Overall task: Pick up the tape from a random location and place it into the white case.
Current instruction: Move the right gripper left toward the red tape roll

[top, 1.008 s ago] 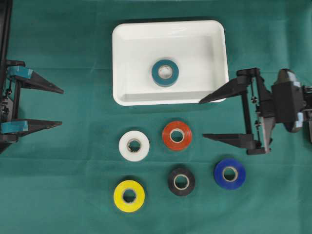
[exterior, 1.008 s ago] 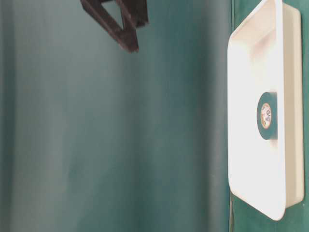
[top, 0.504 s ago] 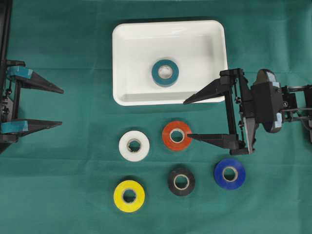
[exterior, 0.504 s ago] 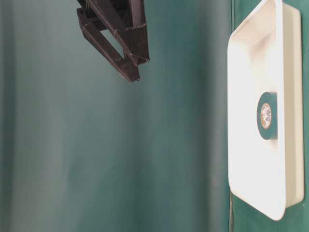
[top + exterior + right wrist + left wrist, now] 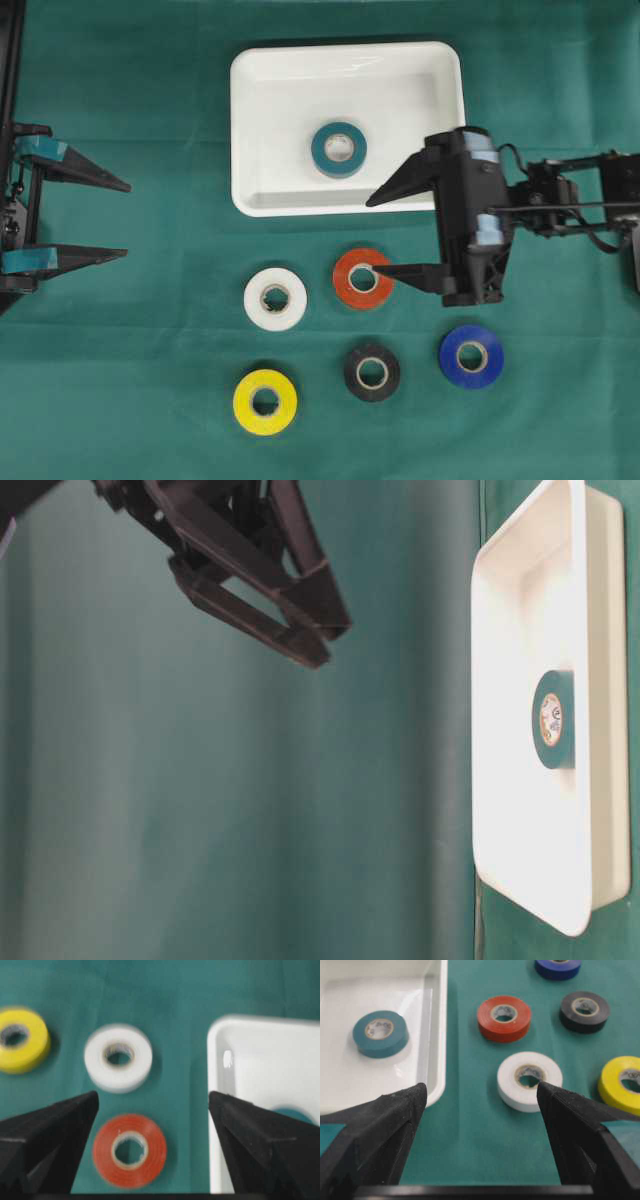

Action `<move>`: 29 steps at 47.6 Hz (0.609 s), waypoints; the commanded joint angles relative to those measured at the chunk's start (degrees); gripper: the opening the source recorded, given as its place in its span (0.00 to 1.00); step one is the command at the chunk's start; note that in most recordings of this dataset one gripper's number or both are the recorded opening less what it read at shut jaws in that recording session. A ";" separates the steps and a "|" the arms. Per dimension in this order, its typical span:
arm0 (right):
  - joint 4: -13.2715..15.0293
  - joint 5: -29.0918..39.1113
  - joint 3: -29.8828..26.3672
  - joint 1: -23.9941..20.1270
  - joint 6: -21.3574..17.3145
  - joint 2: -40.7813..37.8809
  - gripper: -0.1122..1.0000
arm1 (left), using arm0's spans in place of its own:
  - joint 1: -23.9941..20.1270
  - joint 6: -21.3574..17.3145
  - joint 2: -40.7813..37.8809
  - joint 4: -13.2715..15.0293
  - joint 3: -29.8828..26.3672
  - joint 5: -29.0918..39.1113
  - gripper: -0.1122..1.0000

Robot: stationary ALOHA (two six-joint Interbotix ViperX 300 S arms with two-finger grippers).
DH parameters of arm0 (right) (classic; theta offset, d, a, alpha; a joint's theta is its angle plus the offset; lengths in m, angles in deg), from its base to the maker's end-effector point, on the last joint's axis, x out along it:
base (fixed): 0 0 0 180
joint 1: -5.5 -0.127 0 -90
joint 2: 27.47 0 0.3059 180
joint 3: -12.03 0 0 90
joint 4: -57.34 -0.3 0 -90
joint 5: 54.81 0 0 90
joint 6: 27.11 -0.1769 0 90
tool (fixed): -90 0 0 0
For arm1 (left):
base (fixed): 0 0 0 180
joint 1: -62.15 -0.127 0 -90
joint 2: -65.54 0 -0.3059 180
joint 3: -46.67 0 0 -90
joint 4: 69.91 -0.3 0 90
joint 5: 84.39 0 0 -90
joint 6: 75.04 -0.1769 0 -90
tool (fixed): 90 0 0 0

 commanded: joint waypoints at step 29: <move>0.09 32.26 -16.26 -1.41 -3.34 -7.82 0.93 | -0.09 0.09 -0.62 0.00 -0.62 -0.18 0.91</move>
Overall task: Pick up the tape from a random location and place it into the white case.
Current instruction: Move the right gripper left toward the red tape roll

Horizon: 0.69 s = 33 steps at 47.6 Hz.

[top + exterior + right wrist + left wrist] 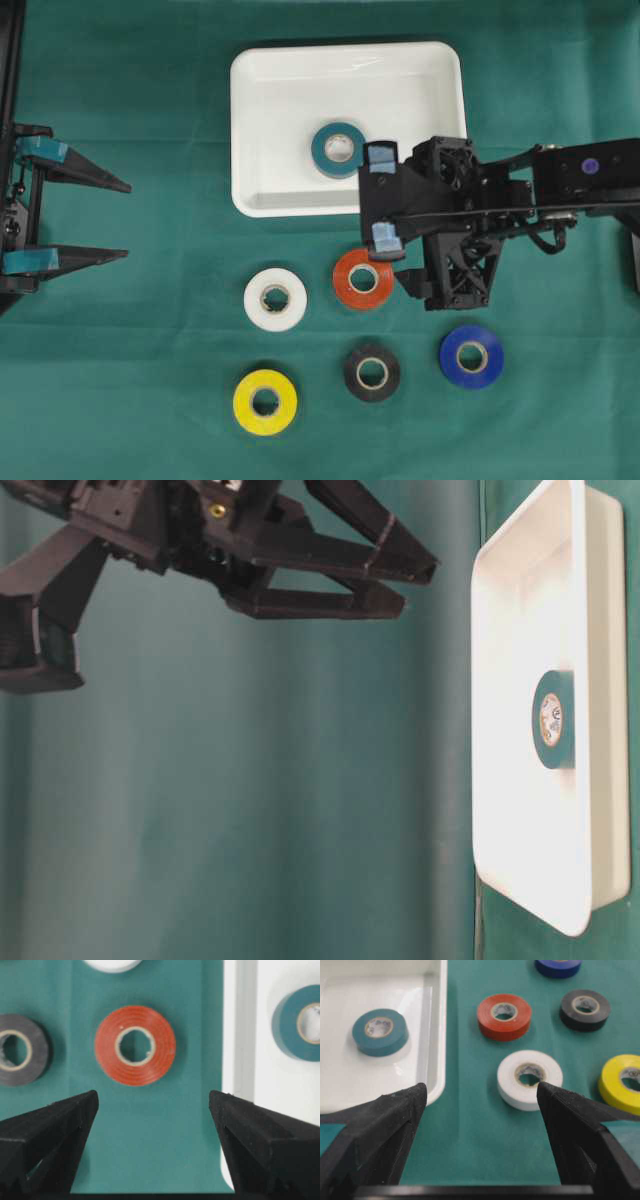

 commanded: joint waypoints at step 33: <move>0.18 0.18 -2.20 -0.53 -0.18 0.18 0.93 | -0.18 0.09 -0.53 0.09 -0.53 0.26 0.91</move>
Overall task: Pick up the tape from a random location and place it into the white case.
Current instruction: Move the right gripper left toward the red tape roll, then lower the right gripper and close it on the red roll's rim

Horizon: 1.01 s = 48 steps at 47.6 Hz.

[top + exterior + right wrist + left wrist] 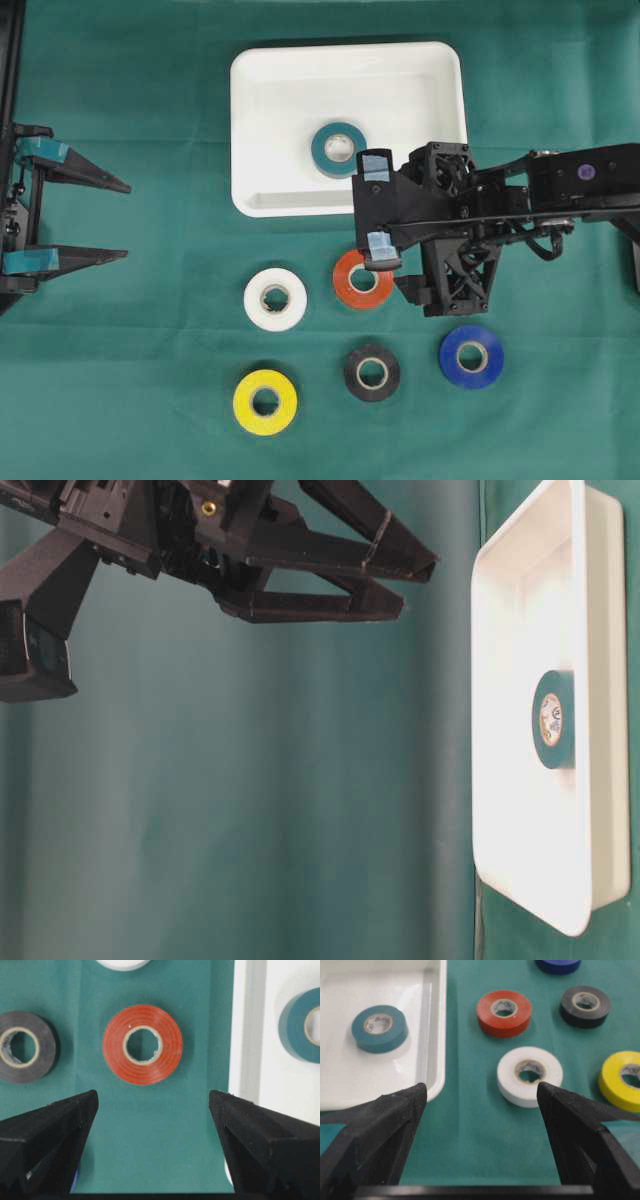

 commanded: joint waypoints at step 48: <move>-0.09 -12.30 3.52 -1.32 -3.78 -8.00 0.93 | -1.76 0.09 -0.53 0.09 -0.09 -0.26 0.91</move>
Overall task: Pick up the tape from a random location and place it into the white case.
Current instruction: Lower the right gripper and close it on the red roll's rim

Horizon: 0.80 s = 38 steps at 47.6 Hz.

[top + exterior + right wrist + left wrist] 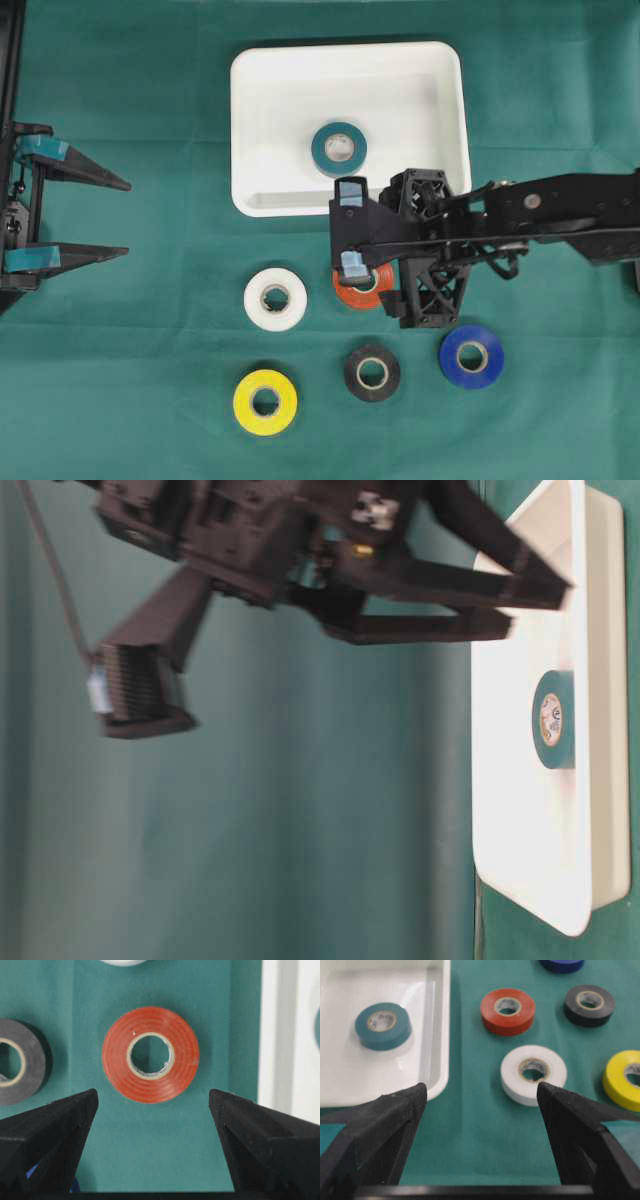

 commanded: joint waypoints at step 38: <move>-0.26 -10.02 0.70 -2.29 -2.64 -8.44 0.93 | -1.23 0.09 -0.62 0.09 0.26 -0.44 0.91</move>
